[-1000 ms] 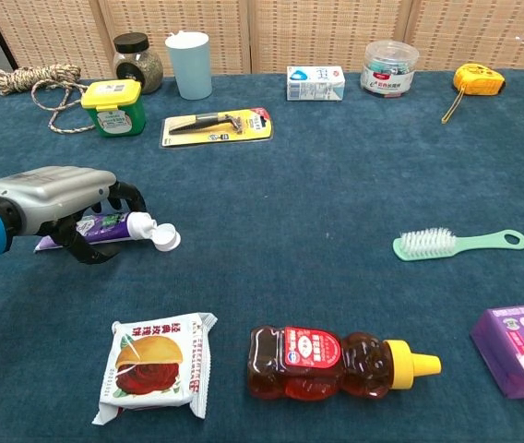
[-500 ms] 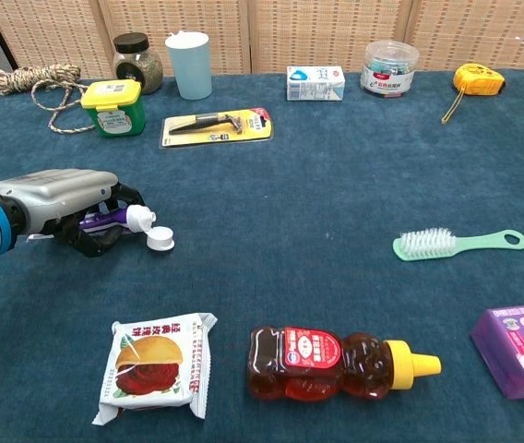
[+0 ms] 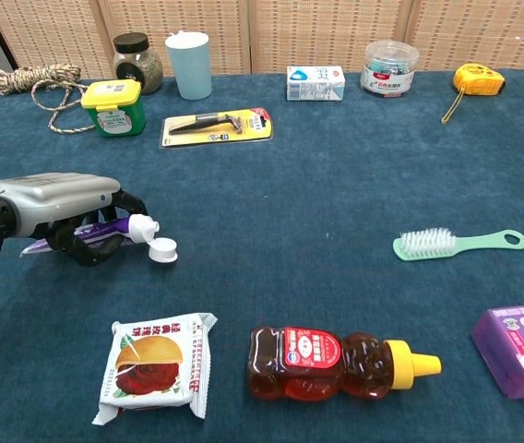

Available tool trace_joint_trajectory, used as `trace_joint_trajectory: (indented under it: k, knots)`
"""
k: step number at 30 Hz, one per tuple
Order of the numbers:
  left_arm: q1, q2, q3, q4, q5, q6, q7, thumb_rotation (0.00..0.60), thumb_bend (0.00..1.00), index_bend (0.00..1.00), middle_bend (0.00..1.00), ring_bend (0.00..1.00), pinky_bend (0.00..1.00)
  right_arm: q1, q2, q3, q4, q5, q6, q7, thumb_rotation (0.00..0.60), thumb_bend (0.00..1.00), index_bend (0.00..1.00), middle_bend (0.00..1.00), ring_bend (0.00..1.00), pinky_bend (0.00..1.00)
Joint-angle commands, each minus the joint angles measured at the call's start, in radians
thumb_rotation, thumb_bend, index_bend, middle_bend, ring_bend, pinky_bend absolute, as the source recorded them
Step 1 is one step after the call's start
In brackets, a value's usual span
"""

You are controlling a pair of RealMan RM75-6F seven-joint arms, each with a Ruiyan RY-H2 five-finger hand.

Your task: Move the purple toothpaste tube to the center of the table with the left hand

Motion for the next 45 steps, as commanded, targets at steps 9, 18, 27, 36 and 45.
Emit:
trace_joint_trajectory:
  k: [9,18,27,36,45]
  knots:
    - [-0.027,0.068,0.002,-0.058,0.044,0.014,0.009,0.6,1.0,0.41,0.39,0.41,0.4,0.016,-0.001,0.002,0.002,-0.02,-0.017,0.007,0.6,0.0,0.0,0.0,0.0,0.0]
    - [-0.074,0.168,-0.02,-0.139,0.074,-0.02,-0.001,0.6,1.0,0.42,0.4,0.42,0.42,0.046,-0.003,0.011,-0.007,-0.052,-0.035,0.011,0.6,0.0,0.0,0.0,0.0,0.0]
    - [-0.131,0.256,-0.057,-0.224,0.078,-0.086,-0.051,0.6,1.0,0.42,0.41,0.43,0.42,0.096,-0.021,0.021,-0.023,-0.084,-0.075,0.023,0.6,0.0,0.0,0.0,0.0,0.0]
    - [-0.212,0.309,-0.094,-0.283,0.024,-0.149,-0.089,0.6,1.0,0.42,0.41,0.43,0.42,0.151,-0.07,0.03,-0.022,-0.106,-0.117,0.038,0.6,0.0,0.0,0.0,0.0,0.0]
    - [-0.313,0.288,-0.112,-0.287,-0.098,-0.198,-0.119,0.6,1.0,0.44,0.42,0.43,0.42,0.195,-0.119,0.033,-0.016,-0.116,-0.15,0.046,0.6,0.0,0.0,0.0,0.0,0.0]
